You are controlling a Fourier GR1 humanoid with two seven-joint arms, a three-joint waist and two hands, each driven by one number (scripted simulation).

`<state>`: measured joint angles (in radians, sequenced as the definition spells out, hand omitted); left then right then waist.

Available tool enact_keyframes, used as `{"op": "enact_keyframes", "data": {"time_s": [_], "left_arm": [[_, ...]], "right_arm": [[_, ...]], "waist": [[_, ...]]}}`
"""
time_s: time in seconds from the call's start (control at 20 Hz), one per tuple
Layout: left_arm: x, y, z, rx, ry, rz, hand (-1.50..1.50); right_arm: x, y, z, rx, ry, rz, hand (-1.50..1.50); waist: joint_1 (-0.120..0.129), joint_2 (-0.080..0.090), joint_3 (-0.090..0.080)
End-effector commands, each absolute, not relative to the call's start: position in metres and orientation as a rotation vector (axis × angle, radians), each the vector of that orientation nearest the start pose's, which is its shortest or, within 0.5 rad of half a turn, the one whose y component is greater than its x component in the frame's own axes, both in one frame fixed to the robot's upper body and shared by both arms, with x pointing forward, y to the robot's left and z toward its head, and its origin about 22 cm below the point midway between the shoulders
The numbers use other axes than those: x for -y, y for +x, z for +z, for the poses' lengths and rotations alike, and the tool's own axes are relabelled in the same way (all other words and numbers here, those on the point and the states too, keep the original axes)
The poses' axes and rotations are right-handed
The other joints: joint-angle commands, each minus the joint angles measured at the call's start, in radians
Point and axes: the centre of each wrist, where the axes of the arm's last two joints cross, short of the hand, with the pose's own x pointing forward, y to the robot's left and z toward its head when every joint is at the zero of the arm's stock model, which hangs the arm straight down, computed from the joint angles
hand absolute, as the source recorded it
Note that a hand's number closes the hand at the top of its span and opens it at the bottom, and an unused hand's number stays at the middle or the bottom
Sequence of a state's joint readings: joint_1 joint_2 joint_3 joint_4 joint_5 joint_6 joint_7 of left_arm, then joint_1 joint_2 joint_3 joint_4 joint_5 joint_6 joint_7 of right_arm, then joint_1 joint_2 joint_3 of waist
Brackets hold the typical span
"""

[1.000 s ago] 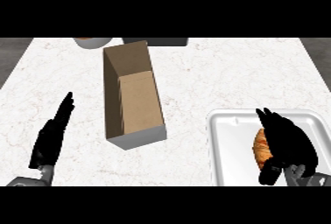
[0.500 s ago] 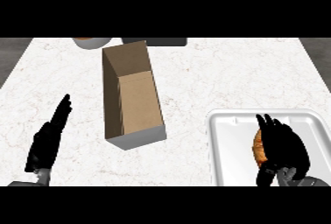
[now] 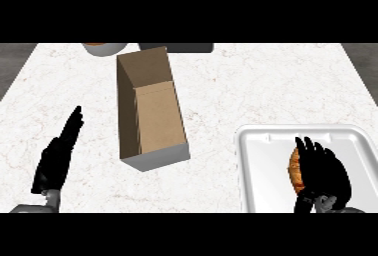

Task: Pick the croissant from the tray and place it in the cardboard box

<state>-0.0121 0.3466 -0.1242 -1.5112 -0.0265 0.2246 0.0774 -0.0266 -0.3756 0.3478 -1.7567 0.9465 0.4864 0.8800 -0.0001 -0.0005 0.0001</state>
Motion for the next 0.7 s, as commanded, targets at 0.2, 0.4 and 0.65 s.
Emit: {"op": "enact_keyframes", "data": {"time_s": [0.2, 0.4, 0.65], "left_arm": [[-0.289, 0.228, 0.004, 1.459, 0.377, -0.193, 0.00], [-0.291, 0.225, 0.006, 1.471, 0.391, -0.201, 0.00], [-0.295, 0.228, 0.002, 1.449, 0.370, -0.177, 0.00]], "right_arm": [[0.222, 0.215, 0.025, 0.552, -1.056, 1.117, -1.50], [0.247, 0.224, 0.018, 0.553, -1.057, 1.102, -1.50], [0.246, 0.228, 0.030, 0.545, -1.059, 1.104, -1.50]], "waist": [[0.001, 0.000, 0.000], [0.001, 0.000, 0.000], [0.000, 0.000, 0.000]]}}
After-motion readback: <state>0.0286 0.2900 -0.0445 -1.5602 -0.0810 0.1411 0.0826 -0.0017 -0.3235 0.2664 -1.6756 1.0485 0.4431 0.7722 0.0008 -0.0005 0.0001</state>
